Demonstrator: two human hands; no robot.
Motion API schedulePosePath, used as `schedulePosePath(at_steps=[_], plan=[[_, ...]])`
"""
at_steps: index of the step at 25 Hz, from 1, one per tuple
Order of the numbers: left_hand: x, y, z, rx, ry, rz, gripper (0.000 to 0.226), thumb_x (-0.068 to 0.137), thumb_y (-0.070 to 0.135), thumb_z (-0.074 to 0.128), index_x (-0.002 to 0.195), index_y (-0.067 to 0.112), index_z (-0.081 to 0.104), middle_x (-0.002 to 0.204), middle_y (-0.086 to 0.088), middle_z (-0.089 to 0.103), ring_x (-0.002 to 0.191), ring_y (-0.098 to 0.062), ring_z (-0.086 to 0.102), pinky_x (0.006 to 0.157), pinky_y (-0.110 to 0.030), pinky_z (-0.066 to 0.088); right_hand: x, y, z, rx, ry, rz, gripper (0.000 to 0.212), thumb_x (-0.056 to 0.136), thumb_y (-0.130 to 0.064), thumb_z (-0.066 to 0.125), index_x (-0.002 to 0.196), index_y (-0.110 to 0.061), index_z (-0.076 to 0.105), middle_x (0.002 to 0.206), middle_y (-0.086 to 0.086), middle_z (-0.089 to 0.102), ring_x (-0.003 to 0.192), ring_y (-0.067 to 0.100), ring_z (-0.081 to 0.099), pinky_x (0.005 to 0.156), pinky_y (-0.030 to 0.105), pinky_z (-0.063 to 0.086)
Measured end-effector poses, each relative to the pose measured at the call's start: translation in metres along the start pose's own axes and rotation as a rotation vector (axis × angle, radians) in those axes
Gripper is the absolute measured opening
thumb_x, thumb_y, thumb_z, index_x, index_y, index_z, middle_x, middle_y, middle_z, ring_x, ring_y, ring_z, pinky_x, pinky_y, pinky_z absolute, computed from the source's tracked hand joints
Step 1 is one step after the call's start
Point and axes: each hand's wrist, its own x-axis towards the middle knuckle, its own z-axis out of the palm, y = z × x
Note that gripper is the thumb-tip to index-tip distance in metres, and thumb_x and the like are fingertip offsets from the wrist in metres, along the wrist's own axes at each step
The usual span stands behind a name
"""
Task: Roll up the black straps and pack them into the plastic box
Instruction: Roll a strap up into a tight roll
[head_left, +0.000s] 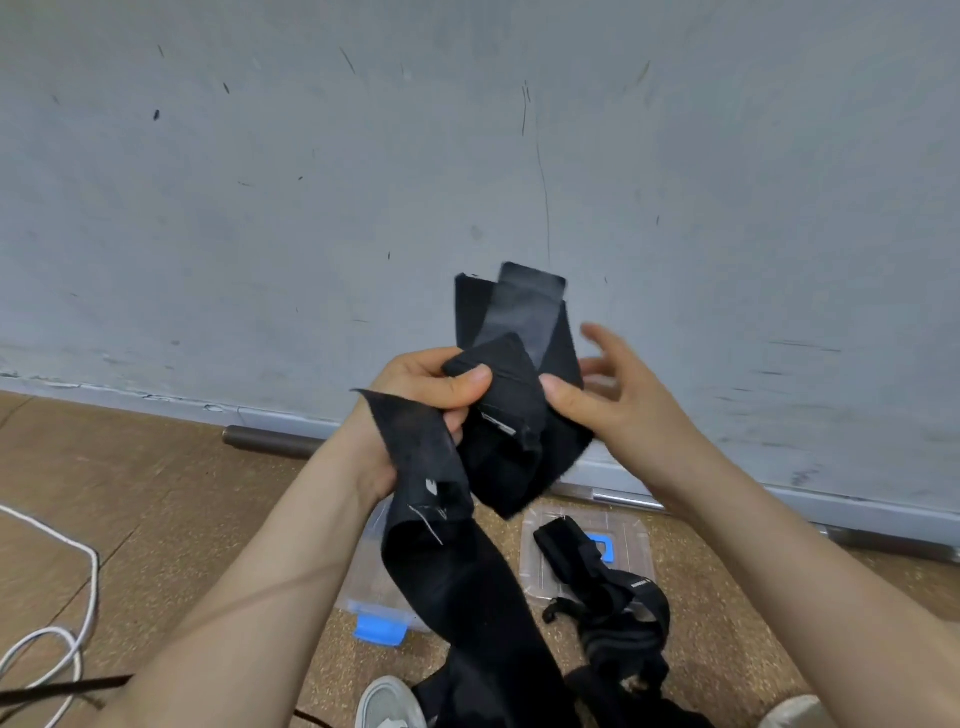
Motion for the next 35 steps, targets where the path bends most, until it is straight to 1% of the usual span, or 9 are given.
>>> schedulePosePath(at_steps=[2, 6, 11, 14, 17, 20, 22, 25, 35], plan=[[-0.004, -0.006, 0.009, 0.123, -0.026, -0.071, 0.025, 0.082, 0.018, 0.072, 0.059, 0.01, 0.069, 0.039, 0.0, 0.045, 0.029, -0.009, 0.04, 0.034, -0.014, 0.033, -0.002, 0.001, 0.006, 0.145, -0.143, 0.03, 0.025, 0.091, -0.028, 0.069, 0.115, -0.019, 0.067, 0.101, 0.0, 0.075, 0.094, 0.017, 0.071, 0.082, 0.035, 0.057], [-0.007, -0.002, 0.011, 0.21, 0.04, 0.036, 0.027, 0.09, 0.029, 0.069, 0.073, 0.007, 0.07, 0.049, -0.003, 0.056, 0.034, -0.003, 0.04, 0.039, -0.014, 0.027, 0.016, 0.018, -0.007, -0.507, 0.261, -0.168, 0.012, 0.091, -0.013, 0.063, 0.082, -0.022, 0.063, 0.07, -0.008, 0.063, 0.071, 0.016, 0.059, 0.062, 0.027, 0.041], [-0.005, 0.027, -0.025, -0.029, 0.204, 0.242, 0.047, 0.071, 0.063, 0.068, 0.069, 0.018, 0.055, 0.041, 0.005, 0.041, 0.034, -0.01, 0.033, 0.042, -0.022, 0.02, 0.036, 0.057, -0.037, -0.851, 0.231, 0.265, 0.008, 0.088, -0.017, 0.056, 0.089, -0.01, 0.059, 0.084, 0.012, 0.066, 0.074, 0.03, 0.059, 0.061, 0.035, 0.049], [-0.008, 0.026, -0.016, 0.012, 0.252, 0.169, 0.043, 0.068, 0.061, 0.063, 0.059, 0.019, 0.056, 0.041, 0.001, 0.04, 0.034, -0.013, 0.031, 0.039, -0.021, 0.022, 0.032, 0.058, -0.031, -1.091, 0.055, 0.32, 0.039, 0.093, -0.04, 0.056, 0.122, -0.014, 0.053, 0.117, 0.013, 0.06, 0.101, 0.031, 0.057, 0.081, 0.041, 0.051], [-0.008, 0.018, -0.003, 0.102, 0.216, 0.113, 0.044, 0.075, 0.056, 0.063, 0.061, 0.015, 0.057, 0.042, -0.001, 0.041, 0.034, -0.013, 0.033, 0.036, -0.018, 0.027, 0.022, 0.026, -0.019, -0.442, -0.036, 0.145, 0.067, 0.089, -0.069, 0.049, 0.14, -0.025, 0.052, 0.137, 0.0, 0.058, 0.131, 0.018, 0.05, 0.102, 0.038, 0.042], [-0.007, 0.001, 0.015, 0.151, 0.125, 0.012, 0.039, 0.092, 0.038, 0.061, 0.07, 0.008, 0.072, 0.056, -0.01, 0.064, 0.047, -0.021, 0.062, 0.052, -0.022, 0.053, 0.008, -0.007, 0.001, 0.327, -0.321, 0.13, 0.06, 0.077, -0.07, 0.056, 0.113, -0.024, 0.072, 0.117, 0.002, 0.072, 0.111, 0.016, 0.066, 0.095, 0.036, 0.051], [-0.004, -0.013, 0.023, 0.268, 0.053, -0.064, 0.039, 0.093, 0.038, 0.061, 0.088, 0.002, 0.076, 0.078, -0.022, 0.07, 0.068, -0.029, 0.068, 0.072, -0.033, 0.056, 0.005, -0.005, 0.01, 0.357, -0.222, 0.057, 0.029, 0.09, -0.041, 0.063, 0.097, -0.017, 0.075, 0.099, 0.008, 0.076, 0.092, 0.018, 0.071, 0.084, 0.033, 0.057], [-0.002, -0.014, 0.021, 0.397, 0.072, -0.088, 0.036, 0.093, 0.047, 0.057, 0.08, 0.019, 0.077, 0.06, -0.006, 0.059, 0.05, -0.015, 0.055, 0.054, -0.026, 0.044, 0.013, 0.007, 0.009, 0.313, 0.054, 0.048, 0.016, 0.098, -0.015, 0.059, 0.091, -0.007, 0.071, 0.086, 0.011, 0.074, 0.077, 0.022, 0.07, 0.071, 0.033, 0.056], [-0.008, 0.026, -0.016, -0.072, 0.528, 0.08, 0.052, 0.085, 0.069, 0.053, 0.084, 0.021, 0.074, 0.059, 0.0, 0.062, 0.057, -0.019, 0.065, 0.056, -0.031, 0.055, 0.016, -0.002, -0.034, -0.127, 0.228, 0.092, 0.026, 0.067, -0.003, 0.047, 0.058, -0.02, 0.03, 0.052, -0.004, 0.029, 0.055, 0.016, 0.03, 0.056, 0.029, 0.02]])
